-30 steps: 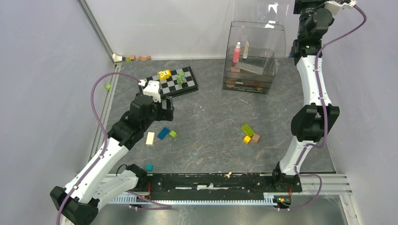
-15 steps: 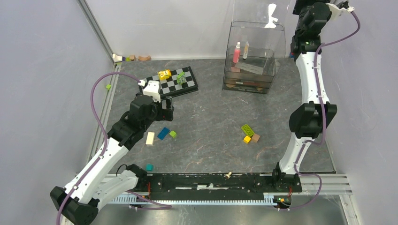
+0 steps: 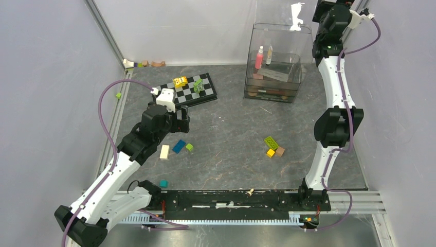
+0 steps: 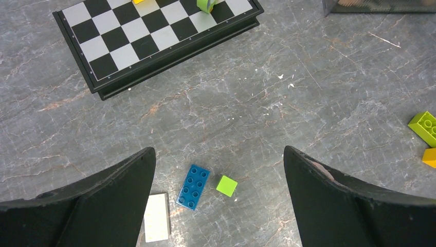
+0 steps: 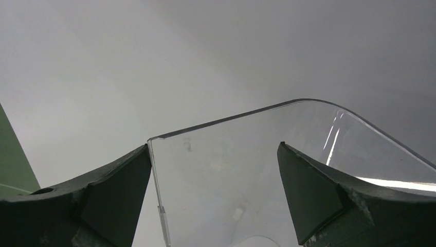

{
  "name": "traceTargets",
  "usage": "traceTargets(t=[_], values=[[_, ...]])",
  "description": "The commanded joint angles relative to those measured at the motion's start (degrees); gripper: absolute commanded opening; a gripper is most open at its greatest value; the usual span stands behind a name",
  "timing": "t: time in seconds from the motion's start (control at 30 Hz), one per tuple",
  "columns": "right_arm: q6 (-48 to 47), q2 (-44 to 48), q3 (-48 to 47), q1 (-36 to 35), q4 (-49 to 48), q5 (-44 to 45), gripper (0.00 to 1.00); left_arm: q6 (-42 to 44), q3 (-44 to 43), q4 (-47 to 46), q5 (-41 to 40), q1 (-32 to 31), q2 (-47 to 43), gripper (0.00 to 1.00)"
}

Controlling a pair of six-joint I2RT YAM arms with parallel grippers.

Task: Organize the makeup
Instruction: Close the storage box at the center of the board.

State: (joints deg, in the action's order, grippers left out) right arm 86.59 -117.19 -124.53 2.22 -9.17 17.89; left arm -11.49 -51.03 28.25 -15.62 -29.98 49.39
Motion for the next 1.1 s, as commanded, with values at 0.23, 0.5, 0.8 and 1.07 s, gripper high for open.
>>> traceTargets(t=[0.23, 0.5, 0.8, 1.07], values=[[-3.32, 6.02, 6.36, -0.79, -0.27, 1.64, 0.98, 1.83, -0.13, -0.74, -0.97, 0.16, -0.73, 1.0], [-5.86, 16.05, 20.25, -0.99, -2.63, 1.43, 0.98, 1.82, -0.04, -0.65, -0.76, 0.18, -0.96, 1.0], [-5.67, 24.59, 36.9, -0.98, -13.95, -2.93, 0.98, 1.8, -0.04, -0.61, -0.38, 0.18, -1.2, 1.0], [-4.15, 27.77, 46.72, -0.94, -25.85, -8.73, 0.98, 1.73, 0.05, -0.65, -0.03, 0.14, -1.08, 1.0]])
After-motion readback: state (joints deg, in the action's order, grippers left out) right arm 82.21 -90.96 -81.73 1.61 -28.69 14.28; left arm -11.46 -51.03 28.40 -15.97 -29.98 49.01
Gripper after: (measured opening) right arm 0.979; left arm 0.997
